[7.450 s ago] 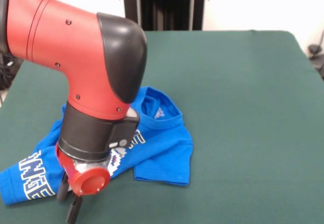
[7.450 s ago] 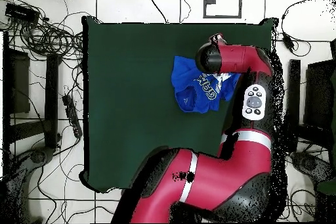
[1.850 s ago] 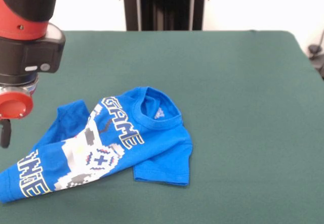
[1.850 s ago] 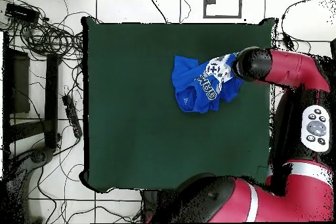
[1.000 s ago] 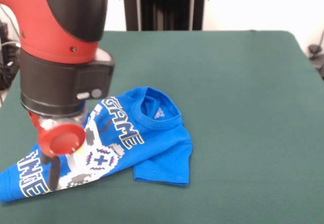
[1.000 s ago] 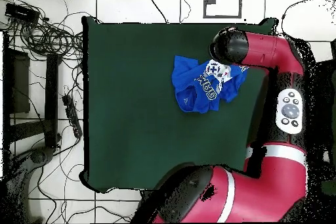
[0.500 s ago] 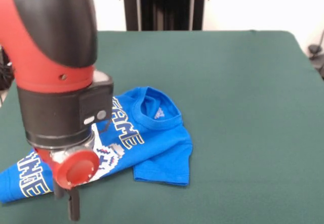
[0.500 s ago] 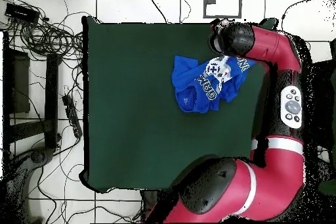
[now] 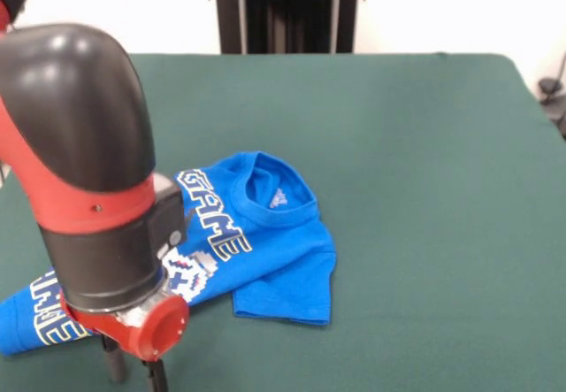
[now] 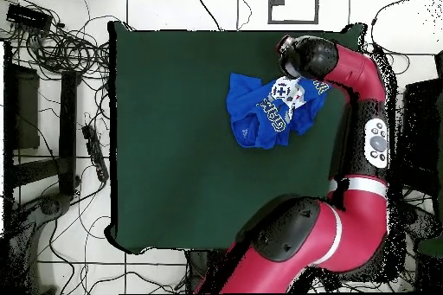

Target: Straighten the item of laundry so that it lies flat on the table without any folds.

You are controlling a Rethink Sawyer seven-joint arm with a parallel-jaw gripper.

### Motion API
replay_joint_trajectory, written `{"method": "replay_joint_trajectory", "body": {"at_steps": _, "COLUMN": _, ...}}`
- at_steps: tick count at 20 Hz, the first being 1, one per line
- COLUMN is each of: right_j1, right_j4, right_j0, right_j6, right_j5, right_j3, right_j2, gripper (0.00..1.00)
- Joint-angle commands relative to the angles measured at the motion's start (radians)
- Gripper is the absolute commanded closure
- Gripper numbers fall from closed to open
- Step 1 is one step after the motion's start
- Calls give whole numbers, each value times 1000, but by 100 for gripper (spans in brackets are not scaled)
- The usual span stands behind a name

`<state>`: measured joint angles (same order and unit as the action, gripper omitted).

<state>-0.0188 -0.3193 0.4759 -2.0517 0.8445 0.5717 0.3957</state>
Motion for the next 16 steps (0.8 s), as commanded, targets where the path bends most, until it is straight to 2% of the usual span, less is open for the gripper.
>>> {"method": "replay_joint_trajectory", "body": {"at_steps": 1, "right_j1": 54, "right_j4": 51, "right_j0": -57, "right_j6": 35, "right_j5": 97, "right_j3": 30, "right_j2": 71, "gripper": 0}}
{"method": "replay_joint_trajectory", "body": {"at_steps": 4, "right_j1": 51, "right_j4": 56, "right_j0": -61, "right_j6": -41, "right_j5": 67, "right_j3": 65, "right_j2": 28, "gripper": 0}}
{"method": "replay_joint_trajectory", "body": {"at_steps": 8, "right_j1": 43, "right_j4": 78, "right_j0": -54, "right_j6": -85, "right_j5": 73, "right_j3": 108, "right_j2": -2, "gripper": 0}}
{"method": "replay_joint_trajectory", "body": {"at_steps": 16, "right_j1": -27, "right_j4": 102, "right_j0": -54, "right_j6": -226, "right_j5": 38, "right_j3": 262, "right_j2": -117, "gripper": 0}}
